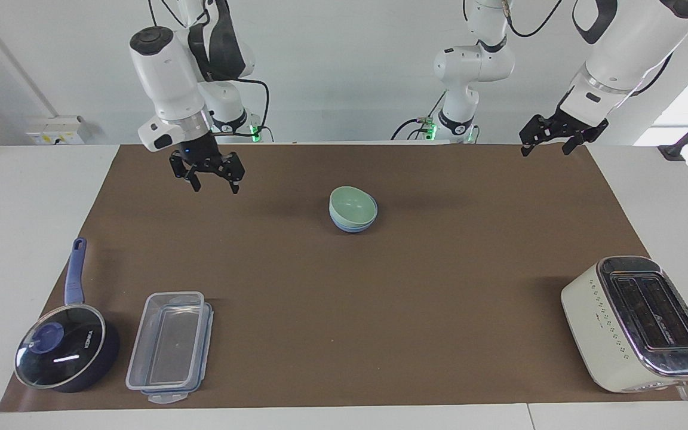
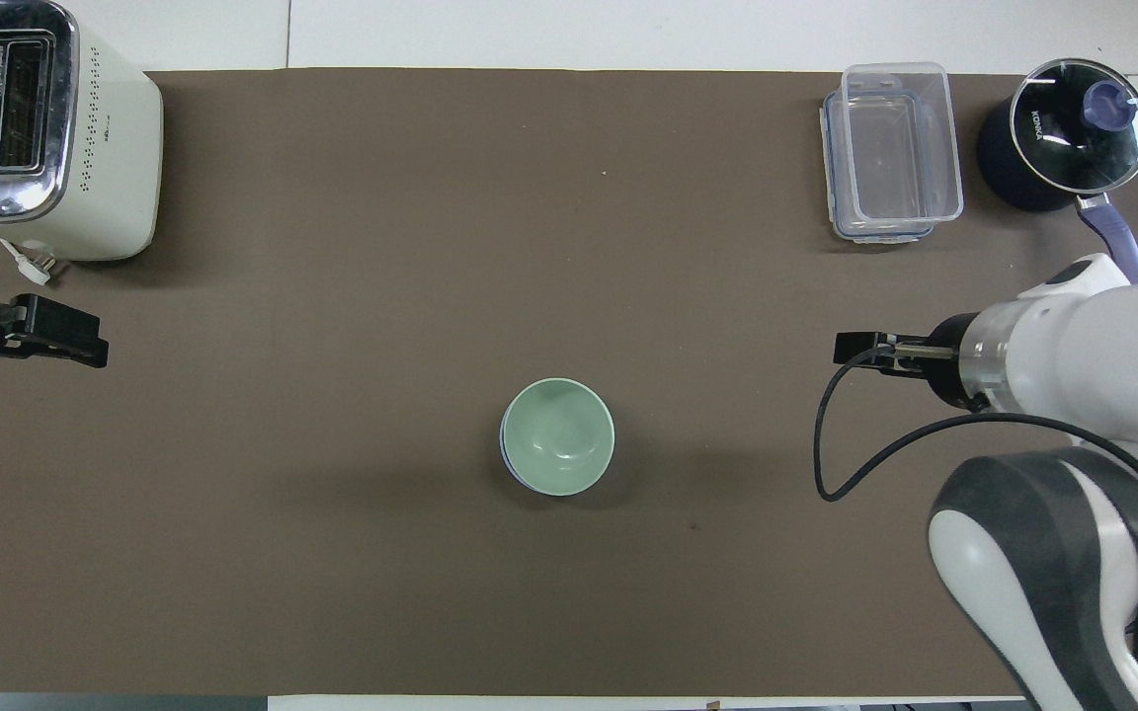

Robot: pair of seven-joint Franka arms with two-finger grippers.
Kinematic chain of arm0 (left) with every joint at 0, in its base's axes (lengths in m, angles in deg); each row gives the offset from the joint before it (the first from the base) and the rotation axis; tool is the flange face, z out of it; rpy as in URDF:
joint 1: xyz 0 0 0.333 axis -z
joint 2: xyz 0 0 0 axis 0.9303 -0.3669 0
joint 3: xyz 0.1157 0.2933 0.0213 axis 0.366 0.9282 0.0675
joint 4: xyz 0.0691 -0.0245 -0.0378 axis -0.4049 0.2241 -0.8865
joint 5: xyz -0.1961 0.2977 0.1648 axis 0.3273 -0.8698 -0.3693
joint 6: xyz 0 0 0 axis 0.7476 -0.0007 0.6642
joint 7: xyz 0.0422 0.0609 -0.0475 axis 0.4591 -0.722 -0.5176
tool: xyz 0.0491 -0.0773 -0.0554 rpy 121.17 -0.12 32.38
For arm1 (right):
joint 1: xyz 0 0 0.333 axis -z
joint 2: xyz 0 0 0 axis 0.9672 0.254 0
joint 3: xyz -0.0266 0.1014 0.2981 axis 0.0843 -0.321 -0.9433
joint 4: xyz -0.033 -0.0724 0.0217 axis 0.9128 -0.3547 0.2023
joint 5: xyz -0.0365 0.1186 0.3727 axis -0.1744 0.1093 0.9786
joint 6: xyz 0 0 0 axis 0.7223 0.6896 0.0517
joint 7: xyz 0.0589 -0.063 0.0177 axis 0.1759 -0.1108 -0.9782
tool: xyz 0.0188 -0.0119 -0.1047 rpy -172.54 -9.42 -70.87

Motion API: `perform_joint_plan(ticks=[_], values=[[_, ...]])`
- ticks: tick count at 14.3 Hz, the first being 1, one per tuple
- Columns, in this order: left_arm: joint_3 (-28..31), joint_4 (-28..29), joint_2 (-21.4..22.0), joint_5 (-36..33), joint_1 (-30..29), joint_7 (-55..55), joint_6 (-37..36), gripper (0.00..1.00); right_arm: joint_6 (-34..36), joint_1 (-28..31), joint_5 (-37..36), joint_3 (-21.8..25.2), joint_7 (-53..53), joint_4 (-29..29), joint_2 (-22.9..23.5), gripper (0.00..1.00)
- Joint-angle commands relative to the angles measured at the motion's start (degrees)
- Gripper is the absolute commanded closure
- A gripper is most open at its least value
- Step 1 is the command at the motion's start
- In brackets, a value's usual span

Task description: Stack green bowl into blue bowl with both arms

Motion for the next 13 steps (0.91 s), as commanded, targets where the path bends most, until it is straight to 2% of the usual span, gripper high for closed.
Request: perform_joint_plan(ticks=[1, 8, 10, 13], values=[[-0.01, -0.09, 0.13, 0.92, -0.63, 0.3, -0.2, 0.0, 2.25, 4.16, -0.63, -0.72, -4.24, -2.93, 0.62, 0.0], [-0.01, -0.09, 0.13, 0.92, -0.63, 0.3, -0.2, 0.0, 21.4, 5.22, -0.63, -0.63, -4.69, -22.08, 7.9, 0.0], [-0.01, -0.09, 0.13, 0.92, -0.54, 0.3, -0.2, 0.0, 24.66, 5.13, -1.59, -0.63, -4.78, -25.34, 9.22, 0.0], [-0.01, -0.09, 0.13, 0.92, -0.63, 0.3, -0.2, 0.0, 25.2, 5.13, -5.09, -0.72, -6.79, -26.14, 9.41, 0.0]])
